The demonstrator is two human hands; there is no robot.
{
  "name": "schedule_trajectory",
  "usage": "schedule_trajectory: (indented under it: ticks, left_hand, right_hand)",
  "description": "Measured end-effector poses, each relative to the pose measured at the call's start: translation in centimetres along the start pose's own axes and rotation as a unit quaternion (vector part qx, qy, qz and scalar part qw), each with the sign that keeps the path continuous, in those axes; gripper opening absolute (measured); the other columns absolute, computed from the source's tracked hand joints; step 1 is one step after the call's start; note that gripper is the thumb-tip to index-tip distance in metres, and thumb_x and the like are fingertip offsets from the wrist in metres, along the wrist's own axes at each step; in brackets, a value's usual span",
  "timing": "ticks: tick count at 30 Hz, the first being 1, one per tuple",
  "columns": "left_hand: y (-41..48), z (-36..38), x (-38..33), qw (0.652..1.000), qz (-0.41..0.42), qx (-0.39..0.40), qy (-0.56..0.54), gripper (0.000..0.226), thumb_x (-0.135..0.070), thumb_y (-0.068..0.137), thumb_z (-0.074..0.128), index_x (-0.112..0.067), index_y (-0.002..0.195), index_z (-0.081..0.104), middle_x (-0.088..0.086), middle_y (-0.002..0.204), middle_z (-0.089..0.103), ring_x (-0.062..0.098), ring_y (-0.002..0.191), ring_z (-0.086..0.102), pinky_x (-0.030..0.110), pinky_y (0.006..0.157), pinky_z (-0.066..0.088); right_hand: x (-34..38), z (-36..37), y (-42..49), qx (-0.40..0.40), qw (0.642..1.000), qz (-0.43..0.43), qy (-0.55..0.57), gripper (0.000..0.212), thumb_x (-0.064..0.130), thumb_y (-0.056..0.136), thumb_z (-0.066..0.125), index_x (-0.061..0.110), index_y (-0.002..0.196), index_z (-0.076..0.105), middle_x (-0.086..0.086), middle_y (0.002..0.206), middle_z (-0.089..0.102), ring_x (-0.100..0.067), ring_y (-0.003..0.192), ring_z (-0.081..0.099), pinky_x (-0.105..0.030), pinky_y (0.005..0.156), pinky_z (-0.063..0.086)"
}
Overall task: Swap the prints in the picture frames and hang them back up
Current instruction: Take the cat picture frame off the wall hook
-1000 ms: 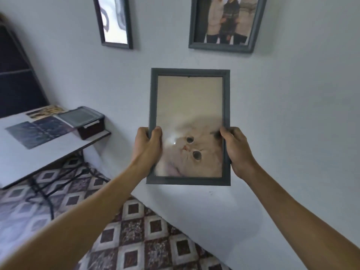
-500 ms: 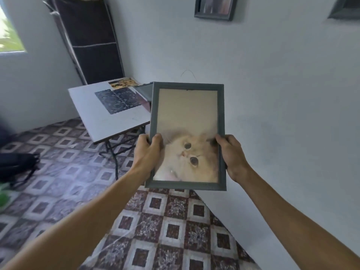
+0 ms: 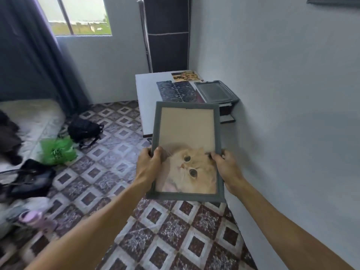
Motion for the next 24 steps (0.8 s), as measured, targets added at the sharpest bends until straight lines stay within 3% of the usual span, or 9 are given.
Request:
schedule_trajectory:
  ticks: [5, 8, 12, 19, 24]
  left_hand:
    - [3.9, -1.7, 1.0, 0.998, -0.027, -0.055, -0.007, 0.024, -0.035, 0.1, 0.05, -0.013, 0.094, 0.056, 0.006, 0.088, 0.062, 0.019, 0.077, 0.059, 0.03, 0.061, 0.046]
    - [6.5, -3.2, 1.9, 0.995, -0.042, -0.086, -0.006, 0.025, -0.034, 0.1, 0.051, -0.011, 0.091, 0.055, 0.005, 0.084, 0.06, 0.018, 0.073, 0.057, 0.029, 0.058, 0.043]
    - [11.4, -5.6, 2.8, 0.993, -0.057, -0.106, 0.0, 0.028, -0.037, 0.099, 0.051, -0.01, 0.096, 0.058, 0.007, 0.088, 0.064, 0.019, 0.074, 0.06, 0.03, 0.059, 0.045]
    - [21.8, -9.2, 3.0, 0.994, -0.052, -0.094, 0.006, 0.025, -0.035, 0.1, 0.05, -0.014, 0.088, 0.056, 0.004, 0.084, 0.062, 0.018, 0.072, 0.059, 0.028, 0.056, 0.044]
    - [29.4, -11.5, 2.5, 0.996, -0.051, -0.068, 0.038, 0.029, -0.035, 0.101, 0.048, -0.011, 0.086, 0.054, 0.004, 0.08, 0.059, 0.015, 0.066, 0.054, 0.025, 0.05, 0.038]
  right_hand:
    - [0.6, 4.4, 5.5, 0.056, 0.998, -0.014, -0.024, 0.014, 0.021, 0.1, 0.055, 0.014, 0.112, 0.057, 0.0, 0.102, 0.065, -0.011, 0.092, 0.063, -0.024, 0.07, 0.05]
    - [0.8, 7.5, 8.2, 0.084, 0.996, -0.014, -0.022, 0.008, 0.019, 0.099, 0.057, 0.018, 0.107, 0.059, 0.0, 0.1, 0.067, -0.013, 0.091, 0.066, -0.029, 0.075, 0.054]
    - [1.3, 12.6, 11.9, 0.122, 0.992, -0.008, -0.019, 0.016, 0.022, 0.097, 0.059, 0.014, 0.112, 0.06, -0.006, 0.106, 0.069, -0.021, 0.099, 0.068, -0.042, 0.089, 0.057]
    - [2.5, 21.4, 18.6, 0.094, 0.995, 0.006, -0.021, 0.015, 0.023, 0.096, 0.062, 0.013, 0.107, 0.06, -0.006, 0.105, 0.068, -0.021, 0.098, 0.067, -0.046, 0.09, 0.056]
    - [4.0, 26.4, 22.6, 0.069, 0.997, 0.016, -0.012, 0.017, 0.026, 0.098, 0.06, 0.013, 0.109, 0.057, -0.004, 0.105, 0.067, -0.018, 0.096, 0.066, -0.041, 0.087, 0.056]
Point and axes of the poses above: each hand's wrist, its own y-axis towards the middle knuckle, its own z-axis out of the palm, x = y × z, the point moved 3 cm from there along y, towards the middle knuckle
